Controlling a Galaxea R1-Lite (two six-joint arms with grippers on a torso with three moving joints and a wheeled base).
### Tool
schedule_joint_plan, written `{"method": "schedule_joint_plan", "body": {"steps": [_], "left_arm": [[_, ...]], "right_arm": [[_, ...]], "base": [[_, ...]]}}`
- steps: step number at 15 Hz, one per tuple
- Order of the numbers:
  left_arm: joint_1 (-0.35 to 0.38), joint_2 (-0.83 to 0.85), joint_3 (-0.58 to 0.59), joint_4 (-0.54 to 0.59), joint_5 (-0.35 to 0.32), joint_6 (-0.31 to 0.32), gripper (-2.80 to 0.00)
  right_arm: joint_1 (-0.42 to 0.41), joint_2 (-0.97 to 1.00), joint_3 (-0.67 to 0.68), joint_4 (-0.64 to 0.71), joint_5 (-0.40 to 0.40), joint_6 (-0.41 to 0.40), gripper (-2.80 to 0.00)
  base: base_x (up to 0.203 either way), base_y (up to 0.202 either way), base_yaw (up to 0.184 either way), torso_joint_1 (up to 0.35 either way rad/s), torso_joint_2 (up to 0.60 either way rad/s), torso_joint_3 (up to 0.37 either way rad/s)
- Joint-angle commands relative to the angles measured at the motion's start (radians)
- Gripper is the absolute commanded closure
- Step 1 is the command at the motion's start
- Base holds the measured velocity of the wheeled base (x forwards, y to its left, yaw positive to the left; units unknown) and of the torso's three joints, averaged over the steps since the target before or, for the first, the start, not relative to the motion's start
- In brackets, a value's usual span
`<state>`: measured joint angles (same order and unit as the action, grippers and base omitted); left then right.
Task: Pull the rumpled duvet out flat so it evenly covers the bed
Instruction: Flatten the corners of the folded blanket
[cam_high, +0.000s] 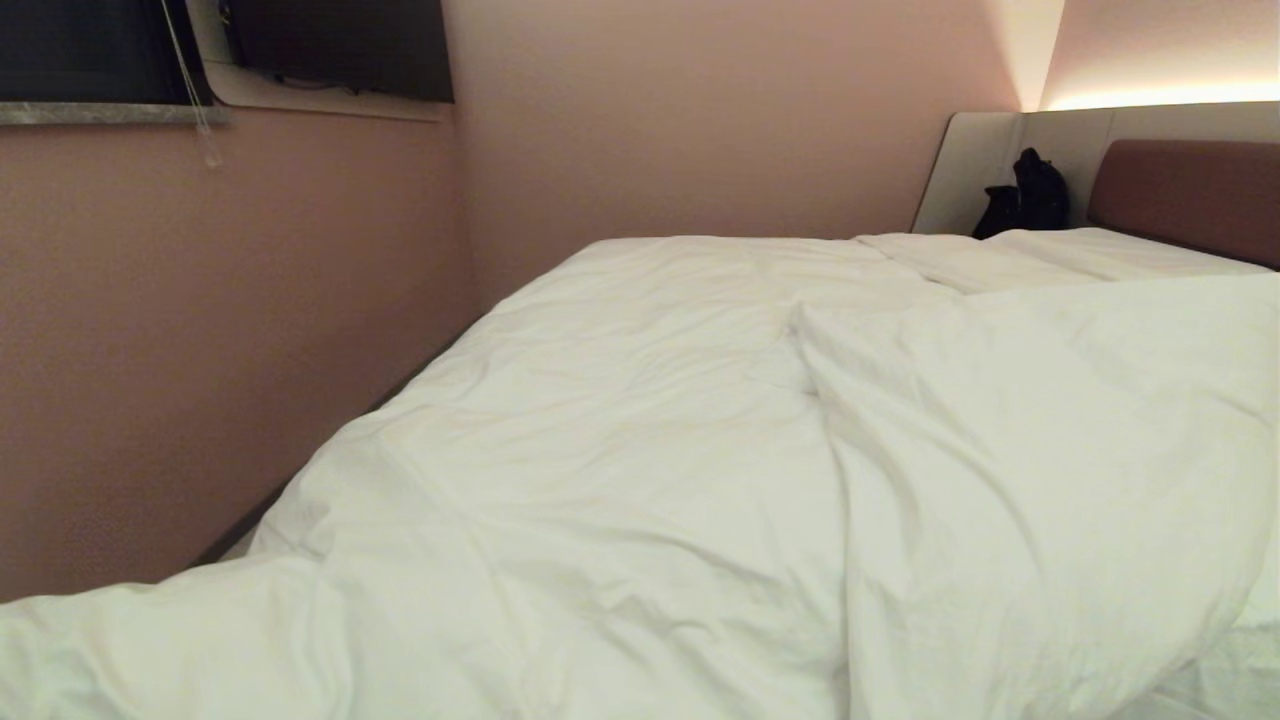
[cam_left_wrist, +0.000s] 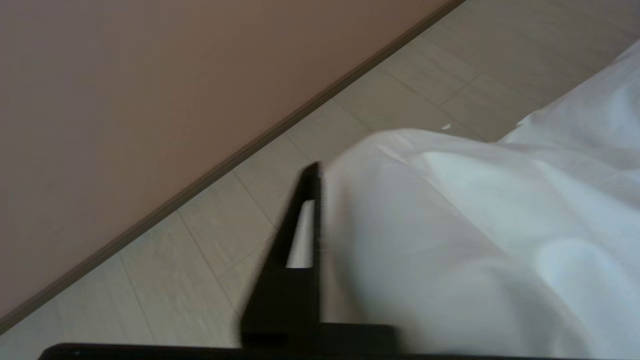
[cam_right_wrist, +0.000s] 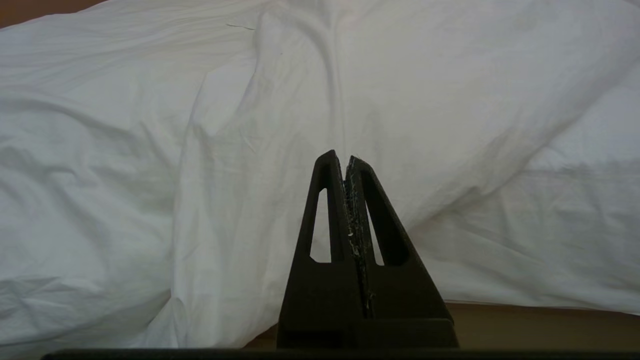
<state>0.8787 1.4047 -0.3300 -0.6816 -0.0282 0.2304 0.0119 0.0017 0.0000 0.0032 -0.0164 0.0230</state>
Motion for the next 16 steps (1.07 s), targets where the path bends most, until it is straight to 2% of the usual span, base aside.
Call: {"method": "schedule_joint_plan", "body": {"steps": [1, 4, 5, 6, 10, 11, 12, 13, 14, 16], "left_arm": [[0.0, 0.002, 0.0, -0.007, -0.012, 0.0, -2.8], [-0.003, 0.002, 0.016, 0.001, -0.029, -0.054, -2.8], [-0.005, 0.002, 0.027, 0.003, -0.029, -0.101, -2.8], [-0.006, 0.0, 0.045, 0.005, -0.026, -0.115, -2.8], [-0.004, -0.016, 0.098, 0.04, -0.013, -0.125, -2.8], [-0.004, -0.032, 0.101, 0.082, -0.015, -0.123, -2.8], [-0.005, -0.056, 0.097, 0.204, -0.02, -0.122, -2.8], [-0.008, -0.085, 0.085, 0.388, -0.038, -0.12, -2.8], [-0.011, -0.117, 0.07, 0.525, -0.073, -0.118, -2.8], [-0.022, -0.165, 0.05, 0.703, -0.14, -0.098, -2.8]], "right_arm": [[0.0, 0.0, 0.0, 0.0, 0.0, 0.0, 0.0], [0.0, 0.0, 0.0, 0.0, 0.0, 0.0, 0.0], [0.0, 0.001, 0.0, 0.0, 0.0, 0.0, 0.0], [0.0, 0.0, 0.0, 0.0, 0.0, 0.0, 0.0], [0.0, 0.0, 0.0, 0.0, 0.0, 0.0, 0.0], [0.0, 0.0, 0.0, 0.0, 0.0, 0.0, 0.0], [0.0, 0.0, 0.0, -0.001, 0.0, 0.0, 0.0], [0.0, 0.0, 0.0, 0.0, 0.0, 0.0, 0.0], [0.0, 0.0, 0.0, 0.0, 0.0, 0.0, 0.0], [0.0, 0.0, 0.0, 0.0, 0.0, 0.0, 0.0]], "base": [[0.0, 0.0, 0.0, 0.0, 0.0, 0.0], [0.0, 0.0, 0.0, 0.0, 0.0, 0.0], [0.0, 0.0, 0.0, 0.0, 0.0, 0.0], [0.0, 0.0, 0.0, 0.0, 0.0, 0.0], [0.0, 0.0, 0.0, 0.0, 0.0, 0.0], [0.0, 0.0, 0.0, 0.0, 0.0, 0.0], [0.0, 0.0, 0.0, 0.0, 0.0, 0.0], [0.0, 0.0, 0.0, 0.0, 0.0, 0.0], [0.0, 0.0, 0.0, 0.0, 0.0, 0.0], [0.0, 0.0, 0.0, 0.0, 0.0, 0.0]]}}
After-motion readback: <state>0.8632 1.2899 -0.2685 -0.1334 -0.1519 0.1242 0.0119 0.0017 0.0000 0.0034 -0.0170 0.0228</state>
